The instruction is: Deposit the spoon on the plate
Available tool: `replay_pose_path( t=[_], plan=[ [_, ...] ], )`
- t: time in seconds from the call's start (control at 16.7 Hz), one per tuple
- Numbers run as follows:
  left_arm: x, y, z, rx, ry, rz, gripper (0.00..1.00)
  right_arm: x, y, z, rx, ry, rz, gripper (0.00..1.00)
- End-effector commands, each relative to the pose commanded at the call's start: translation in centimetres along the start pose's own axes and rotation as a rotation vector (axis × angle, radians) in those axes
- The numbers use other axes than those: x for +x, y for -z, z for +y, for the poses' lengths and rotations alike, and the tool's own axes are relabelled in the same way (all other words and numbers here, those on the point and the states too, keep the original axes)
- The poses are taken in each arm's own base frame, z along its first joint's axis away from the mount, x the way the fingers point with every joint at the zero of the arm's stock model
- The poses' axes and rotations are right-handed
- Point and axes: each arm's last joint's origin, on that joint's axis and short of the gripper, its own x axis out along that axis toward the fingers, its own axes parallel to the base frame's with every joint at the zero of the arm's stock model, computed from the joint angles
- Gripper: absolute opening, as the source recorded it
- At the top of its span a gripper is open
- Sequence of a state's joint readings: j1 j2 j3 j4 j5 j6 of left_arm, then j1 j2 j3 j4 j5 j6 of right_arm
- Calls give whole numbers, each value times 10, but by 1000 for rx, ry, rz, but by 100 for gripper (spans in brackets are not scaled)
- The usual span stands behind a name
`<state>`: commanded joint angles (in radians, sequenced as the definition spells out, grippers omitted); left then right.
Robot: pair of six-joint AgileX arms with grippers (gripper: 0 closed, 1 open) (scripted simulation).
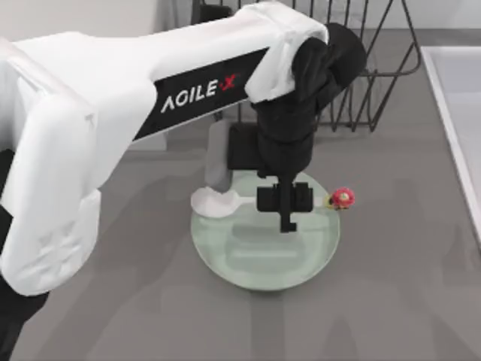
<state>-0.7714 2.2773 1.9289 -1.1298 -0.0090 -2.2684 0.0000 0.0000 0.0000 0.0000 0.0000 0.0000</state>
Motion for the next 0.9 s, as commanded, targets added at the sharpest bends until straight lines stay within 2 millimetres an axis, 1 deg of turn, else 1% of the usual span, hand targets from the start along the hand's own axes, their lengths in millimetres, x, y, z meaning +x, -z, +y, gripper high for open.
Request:
replay_pose_path(
  t=[0.18, 0.36, 0.66, 0.9],
  plan=[
    [15, -9, -3, -25, -27, -42, 0, 0, 0, 0, 0, 0, 0, 100],
    [35, -16, -3, -36, -72, -86, 0, 0, 0, 0, 0, 0, 0, 100],
    [36, -16, -2, -36, -75, -89, 0, 0, 0, 0, 0, 0, 0, 100],
    [36, -16, -2, -36, -75, -89, 30, 0, 0, 0, 0, 0, 0, 100]
  ],
)
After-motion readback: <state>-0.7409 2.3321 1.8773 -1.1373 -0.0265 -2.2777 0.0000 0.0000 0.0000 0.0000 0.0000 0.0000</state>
